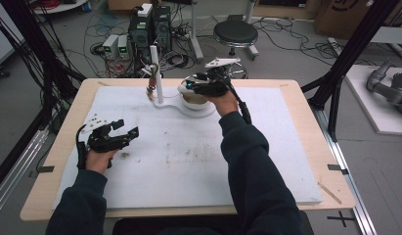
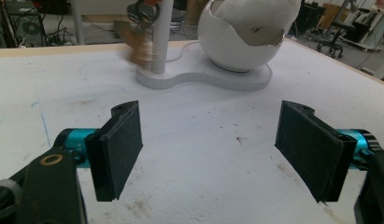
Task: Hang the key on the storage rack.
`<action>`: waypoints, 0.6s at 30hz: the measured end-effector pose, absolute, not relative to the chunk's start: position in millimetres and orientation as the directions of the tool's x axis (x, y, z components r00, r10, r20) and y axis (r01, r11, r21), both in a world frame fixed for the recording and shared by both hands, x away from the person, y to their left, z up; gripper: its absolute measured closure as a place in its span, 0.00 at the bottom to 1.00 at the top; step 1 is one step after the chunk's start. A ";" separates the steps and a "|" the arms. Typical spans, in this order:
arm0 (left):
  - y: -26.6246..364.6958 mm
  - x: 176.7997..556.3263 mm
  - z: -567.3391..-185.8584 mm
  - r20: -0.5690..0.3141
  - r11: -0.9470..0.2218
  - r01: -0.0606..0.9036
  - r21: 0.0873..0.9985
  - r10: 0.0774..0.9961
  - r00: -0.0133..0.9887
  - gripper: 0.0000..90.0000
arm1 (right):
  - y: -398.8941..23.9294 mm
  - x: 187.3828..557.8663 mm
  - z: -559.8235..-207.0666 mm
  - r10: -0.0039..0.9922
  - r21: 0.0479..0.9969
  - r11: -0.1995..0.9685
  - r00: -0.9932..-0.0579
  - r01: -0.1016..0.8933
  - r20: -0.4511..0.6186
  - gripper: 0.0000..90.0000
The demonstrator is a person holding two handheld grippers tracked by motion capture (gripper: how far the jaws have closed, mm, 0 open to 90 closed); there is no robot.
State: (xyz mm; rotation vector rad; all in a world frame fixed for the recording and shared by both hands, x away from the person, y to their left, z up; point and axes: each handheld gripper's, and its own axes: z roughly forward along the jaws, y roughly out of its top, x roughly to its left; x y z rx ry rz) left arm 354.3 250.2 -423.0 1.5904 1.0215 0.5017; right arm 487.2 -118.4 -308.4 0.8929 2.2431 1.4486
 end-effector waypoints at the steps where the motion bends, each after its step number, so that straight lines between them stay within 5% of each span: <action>1: 250.1 354.3 -423.0 -0.195 -0.003 0.346 0.938 0.821 0.536 0.25 | -125.1 485.4 -306.7 0.655 0.897 0.285 -0.752 0.338 0.075 0.44; 5: 248.5 353.9 -422.7 -0.196 -0.005 0.346 0.938 0.817 0.542 0.25 | -151.7 467.4 -309.0 0.663 0.931 0.268 -0.748 0.247 0.008 0.41; 9: 247.2 353.5 -422.2 -0.196 -0.001 0.340 0.940 0.815 0.546 0.25 | -179.1 453.2 -320.2 0.661 0.916 0.285 -0.750 0.281 0.024 0.32; 18: 247.5 353.6 -422.0 -0.194 0.003 0.334 0.943 0.820 0.539 0.25 | -233.9 420.1 -345.6 0.705 0.903 0.316 -0.709 0.291 -0.018 0.30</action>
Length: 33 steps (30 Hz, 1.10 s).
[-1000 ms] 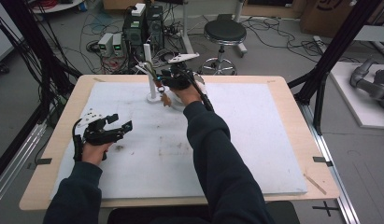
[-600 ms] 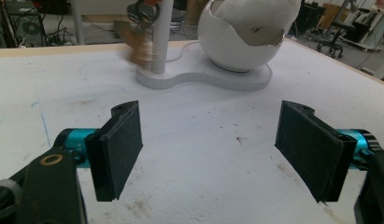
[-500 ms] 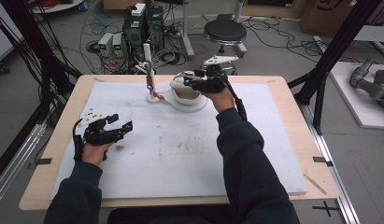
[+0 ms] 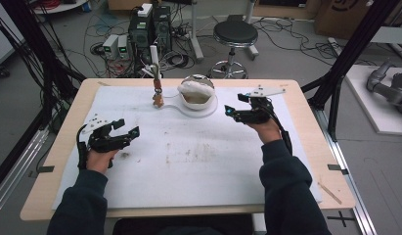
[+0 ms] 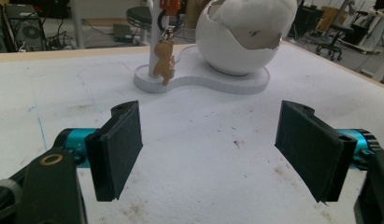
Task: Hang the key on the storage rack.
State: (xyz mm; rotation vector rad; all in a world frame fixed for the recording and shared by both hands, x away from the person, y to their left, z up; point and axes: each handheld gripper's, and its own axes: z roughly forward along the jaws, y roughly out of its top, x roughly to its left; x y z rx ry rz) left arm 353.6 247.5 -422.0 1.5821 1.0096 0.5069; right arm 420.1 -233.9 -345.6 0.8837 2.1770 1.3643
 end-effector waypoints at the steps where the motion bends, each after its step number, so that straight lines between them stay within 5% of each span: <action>1: 247.3 353.7 -422.1 -0.193 0.002 0.334 0.943 0.820 0.539 0.25 | -238.9 416.8 -347.7 0.712 0.900 0.312 -0.702 0.304 -0.010 0.29; 33: 232.4 354.2 -420.0 -0.171 -0.016 0.312 0.950 0.810 0.561 0.21 | -312.6 346.4 -398.9 0.813 0.901 0.264 -0.582 0.344 -0.016 0.24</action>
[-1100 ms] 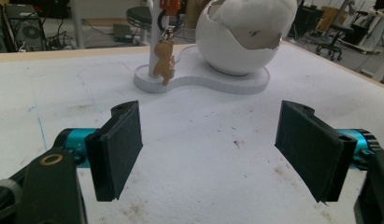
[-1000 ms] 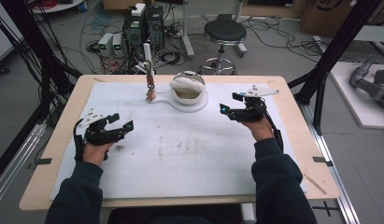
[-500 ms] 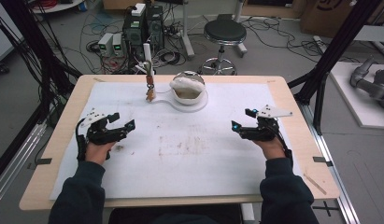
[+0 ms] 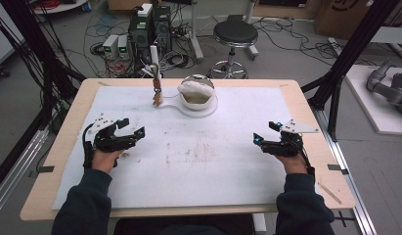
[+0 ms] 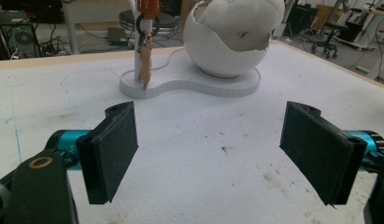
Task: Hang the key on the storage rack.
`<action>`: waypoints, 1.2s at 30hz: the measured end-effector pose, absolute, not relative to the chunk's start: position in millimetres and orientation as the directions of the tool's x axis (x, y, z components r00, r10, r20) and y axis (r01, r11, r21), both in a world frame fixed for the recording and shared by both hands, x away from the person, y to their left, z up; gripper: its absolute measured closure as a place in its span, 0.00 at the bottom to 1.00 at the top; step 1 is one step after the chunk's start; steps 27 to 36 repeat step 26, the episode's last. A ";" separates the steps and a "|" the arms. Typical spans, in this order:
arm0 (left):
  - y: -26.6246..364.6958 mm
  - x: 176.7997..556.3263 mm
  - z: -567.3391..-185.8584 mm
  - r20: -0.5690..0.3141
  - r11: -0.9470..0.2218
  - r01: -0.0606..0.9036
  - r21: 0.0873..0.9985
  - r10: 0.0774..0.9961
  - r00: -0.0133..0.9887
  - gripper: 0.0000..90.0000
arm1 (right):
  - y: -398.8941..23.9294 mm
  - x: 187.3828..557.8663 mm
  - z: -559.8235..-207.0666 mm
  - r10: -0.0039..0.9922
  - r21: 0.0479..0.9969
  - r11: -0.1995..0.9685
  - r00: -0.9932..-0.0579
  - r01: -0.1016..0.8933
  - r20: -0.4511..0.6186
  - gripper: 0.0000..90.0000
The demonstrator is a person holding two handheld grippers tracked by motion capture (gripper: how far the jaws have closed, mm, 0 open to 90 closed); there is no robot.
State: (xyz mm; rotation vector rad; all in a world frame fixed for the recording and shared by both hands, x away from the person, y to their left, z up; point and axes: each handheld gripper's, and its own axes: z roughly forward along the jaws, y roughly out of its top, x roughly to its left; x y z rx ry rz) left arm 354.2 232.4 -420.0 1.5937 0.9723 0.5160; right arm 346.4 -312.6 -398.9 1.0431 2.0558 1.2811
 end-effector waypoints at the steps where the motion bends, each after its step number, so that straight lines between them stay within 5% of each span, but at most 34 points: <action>1: 232.4 353.8 -419.7 -0.171 -0.014 0.311 0.950 0.811 0.559 0.21 | -313.2 345.9 -398.5 0.816 0.902 0.260 -0.578 0.343 -0.015 0.24; 36: 230.7 356.6 -422.5 -0.178 -0.017 0.323 0.946 0.807 0.563 0.21 | -316.1 348.1 -405.3 0.827 0.892 0.263 -0.563 0.367 -0.012 0.24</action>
